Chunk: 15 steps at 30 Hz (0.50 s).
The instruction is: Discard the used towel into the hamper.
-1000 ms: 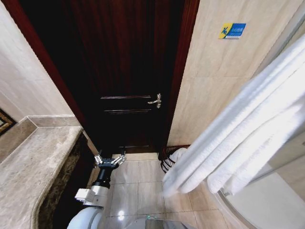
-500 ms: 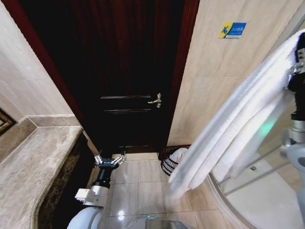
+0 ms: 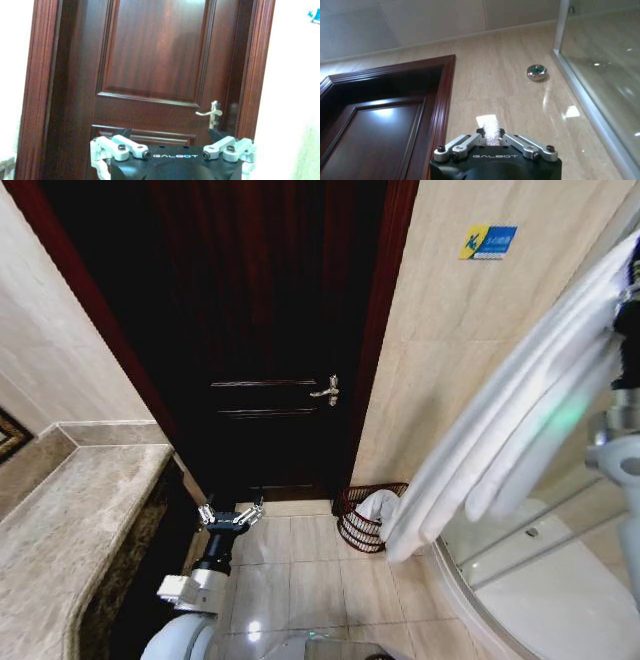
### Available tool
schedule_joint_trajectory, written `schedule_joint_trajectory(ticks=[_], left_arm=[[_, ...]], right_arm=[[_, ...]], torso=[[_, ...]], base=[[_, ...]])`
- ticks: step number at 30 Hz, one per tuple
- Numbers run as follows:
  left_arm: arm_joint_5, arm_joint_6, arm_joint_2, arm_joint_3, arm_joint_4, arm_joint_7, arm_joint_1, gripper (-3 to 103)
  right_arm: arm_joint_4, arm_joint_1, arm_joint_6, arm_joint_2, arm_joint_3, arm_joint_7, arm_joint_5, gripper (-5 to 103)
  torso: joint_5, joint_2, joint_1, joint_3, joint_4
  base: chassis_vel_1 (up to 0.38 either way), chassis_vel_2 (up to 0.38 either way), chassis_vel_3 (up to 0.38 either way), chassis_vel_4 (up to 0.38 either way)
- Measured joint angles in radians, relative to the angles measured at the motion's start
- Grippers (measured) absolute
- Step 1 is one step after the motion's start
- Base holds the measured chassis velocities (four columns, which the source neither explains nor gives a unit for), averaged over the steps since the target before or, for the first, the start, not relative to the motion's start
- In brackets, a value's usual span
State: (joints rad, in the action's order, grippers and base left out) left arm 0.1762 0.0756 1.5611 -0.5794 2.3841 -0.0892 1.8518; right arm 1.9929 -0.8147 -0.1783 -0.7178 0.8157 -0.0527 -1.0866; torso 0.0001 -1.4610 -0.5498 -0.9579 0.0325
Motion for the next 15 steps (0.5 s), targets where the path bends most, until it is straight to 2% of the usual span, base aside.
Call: schedule_joint_trajectory(ticks=[5, 15], left_arm=[[0.000, 0.000, 0.000, 0.000, 0.000, 0.000, 0.000, 100], [0.000, 0.000, 0.000, 0.000, 0.000, 0.000, 0.000, 100]], right_arm=[[-0.069, 0.129, -0.005, -0.008, -0.122, -0.003, 0.021, 5], [-0.292, 0.354, -0.041, -0.015, -0.272, -0.055, 0.052, 5]], torso=[[-0.0003, 0.001, 0.000, 0.000, 0.0003], [0.0001, 0.002, 0.001, 0.001, 0.0002]], base=[[0.000, 0.000, 0.000, 0.000], [0.000, 0.000, 0.000, 0.000]])
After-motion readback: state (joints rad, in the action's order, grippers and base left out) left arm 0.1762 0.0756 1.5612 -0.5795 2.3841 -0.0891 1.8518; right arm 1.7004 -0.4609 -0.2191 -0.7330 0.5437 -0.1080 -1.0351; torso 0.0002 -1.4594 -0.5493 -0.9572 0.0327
